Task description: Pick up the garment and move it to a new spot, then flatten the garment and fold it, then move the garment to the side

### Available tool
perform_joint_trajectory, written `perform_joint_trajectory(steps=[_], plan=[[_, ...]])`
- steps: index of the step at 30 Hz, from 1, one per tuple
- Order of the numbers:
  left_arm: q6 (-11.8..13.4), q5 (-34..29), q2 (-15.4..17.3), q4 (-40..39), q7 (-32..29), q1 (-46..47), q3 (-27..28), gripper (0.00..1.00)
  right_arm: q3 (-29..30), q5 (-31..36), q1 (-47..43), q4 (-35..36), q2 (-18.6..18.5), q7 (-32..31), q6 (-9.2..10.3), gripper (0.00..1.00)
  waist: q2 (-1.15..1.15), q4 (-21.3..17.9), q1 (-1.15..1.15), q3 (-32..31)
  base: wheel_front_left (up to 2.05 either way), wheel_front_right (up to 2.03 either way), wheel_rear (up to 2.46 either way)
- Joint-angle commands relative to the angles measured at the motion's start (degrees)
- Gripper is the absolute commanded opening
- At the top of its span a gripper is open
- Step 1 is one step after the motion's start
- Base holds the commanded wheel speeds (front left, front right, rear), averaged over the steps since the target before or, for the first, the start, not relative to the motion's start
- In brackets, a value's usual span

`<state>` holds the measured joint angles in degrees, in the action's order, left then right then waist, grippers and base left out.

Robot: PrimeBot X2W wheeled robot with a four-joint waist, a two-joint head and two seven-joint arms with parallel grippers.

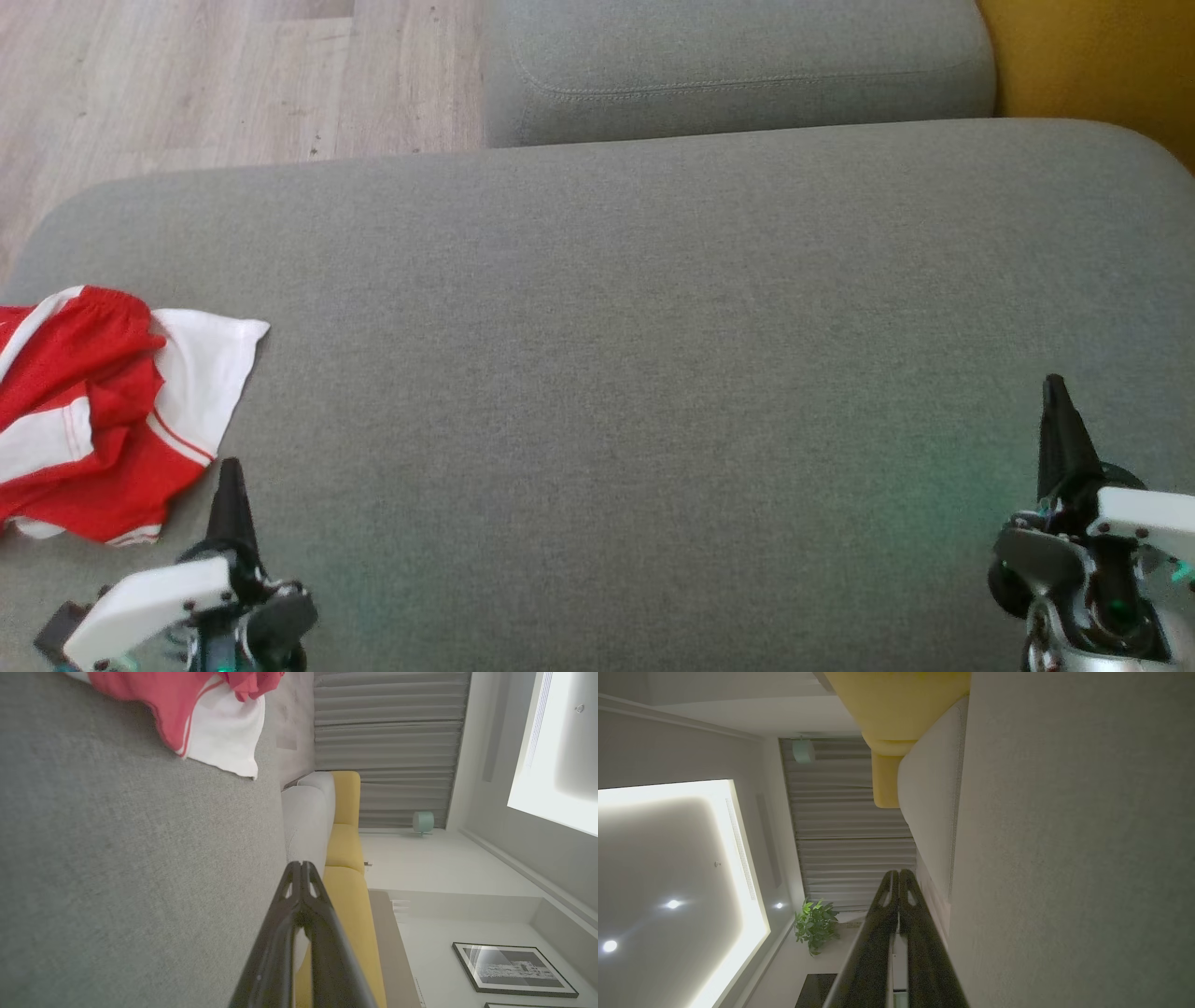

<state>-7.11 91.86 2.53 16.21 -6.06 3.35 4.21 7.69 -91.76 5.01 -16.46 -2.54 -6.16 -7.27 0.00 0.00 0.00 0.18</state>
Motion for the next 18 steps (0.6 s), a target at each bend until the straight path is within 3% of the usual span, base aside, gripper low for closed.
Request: perform_joint_trajectory(steps=[1,18], plan=[[0.1,0.0,0.0,0.7,0.0,-0.2,-0.1,1.0,0.0,0.0,0.0,-0.9,0.0,0.0,0.0,1.0,0.0,0.0,0.0,0.0,0.0,0.0,0.0],[0.0,-3.9,0.5,2.6,2.6,1.0,-0.8,1.0,-2.6,2.8,1.3,-2.0,-1.3,2.5,-0.02,1.0,0.0,-0.1,0.0,0.5,0.0,0.0,0.0]])
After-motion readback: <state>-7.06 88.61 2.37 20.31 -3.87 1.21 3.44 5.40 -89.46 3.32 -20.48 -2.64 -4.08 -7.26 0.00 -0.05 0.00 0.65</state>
